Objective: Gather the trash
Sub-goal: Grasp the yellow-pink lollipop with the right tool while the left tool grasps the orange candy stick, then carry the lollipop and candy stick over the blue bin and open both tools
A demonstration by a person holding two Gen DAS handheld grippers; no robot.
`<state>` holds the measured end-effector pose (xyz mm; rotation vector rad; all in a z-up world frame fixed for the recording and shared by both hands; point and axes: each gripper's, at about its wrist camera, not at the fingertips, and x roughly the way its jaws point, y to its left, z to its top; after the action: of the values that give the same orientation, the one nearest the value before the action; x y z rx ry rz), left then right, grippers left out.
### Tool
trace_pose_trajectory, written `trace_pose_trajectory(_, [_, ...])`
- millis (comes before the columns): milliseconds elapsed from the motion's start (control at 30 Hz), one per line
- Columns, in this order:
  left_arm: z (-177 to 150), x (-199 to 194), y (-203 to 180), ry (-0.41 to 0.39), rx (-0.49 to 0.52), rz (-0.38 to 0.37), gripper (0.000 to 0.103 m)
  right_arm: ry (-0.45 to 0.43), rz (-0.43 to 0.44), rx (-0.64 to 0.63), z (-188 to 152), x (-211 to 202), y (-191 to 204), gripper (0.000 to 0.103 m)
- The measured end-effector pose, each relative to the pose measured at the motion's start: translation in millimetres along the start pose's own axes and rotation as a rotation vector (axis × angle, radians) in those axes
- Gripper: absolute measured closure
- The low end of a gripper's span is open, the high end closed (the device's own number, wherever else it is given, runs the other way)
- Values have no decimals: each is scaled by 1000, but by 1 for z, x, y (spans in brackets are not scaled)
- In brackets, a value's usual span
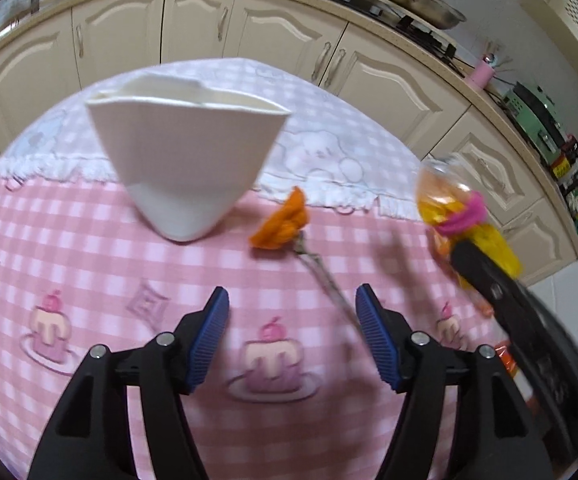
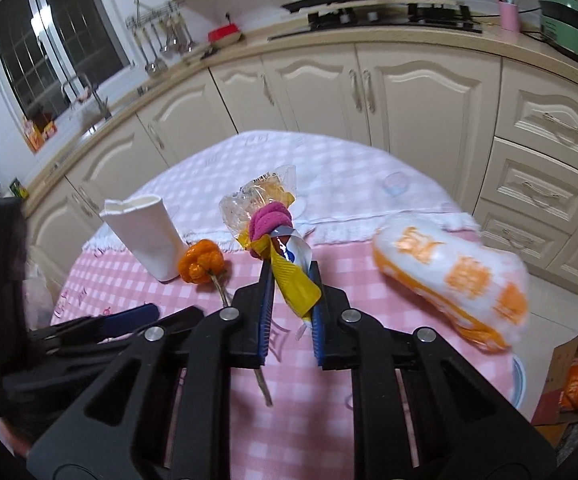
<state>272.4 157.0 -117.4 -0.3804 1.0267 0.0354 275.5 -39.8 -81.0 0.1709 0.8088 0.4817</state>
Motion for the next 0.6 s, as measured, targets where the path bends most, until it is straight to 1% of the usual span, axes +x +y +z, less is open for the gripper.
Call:
trace_pose_trajectory(33, [1, 4, -3, 1, -16, 0, 38, -9, 2, 5, -1, -4, -3, 86])
trace_pose_trajectory(133, [4, 20, -9, 5, -80, 54, 38, -23, 8, 23, -3, -12, -13, 86])
trace_pose_trajectory(167, [4, 23, -12, -17, -83, 78, 38, -26, 8, 27, -3, -15, -15, 86])
trace_pose_trajectory(200, [4, 25, -16, -29, -56, 117, 52, -30, 3, 34, -3, -17, -19, 86])
trace_pose_trajectory(233, [5, 28, -19, -31, -23, 167, 77, -34, -3, 41, -4, -19, -22, 86])
trace_pose_trajectory(267, [5, 28, -23, -36, 20, 190, 89, -40, -10, 48, -4, -22, -26, 86])
trace_pose_trajectory(300, [5, 29, -23, -21, 40, 158, 94, -45, -13, 53, -5, -25, -30, 86])
trace_pose_trajectory(333, [7, 29, -22, -13, 29, 161, 99, -49, -19, 63, -6, -28, -34, 86])
trace_pose_trajectory(467, [3, 24, -17, -11, 53, 164, 100, -53, -41, 85, -9, -34, -40, 86])
trace_pose_trajectory(600, [-3, 10, -23, -30, 87, 132, 100, -55, -57, 101, -14, -41, -42, 86])
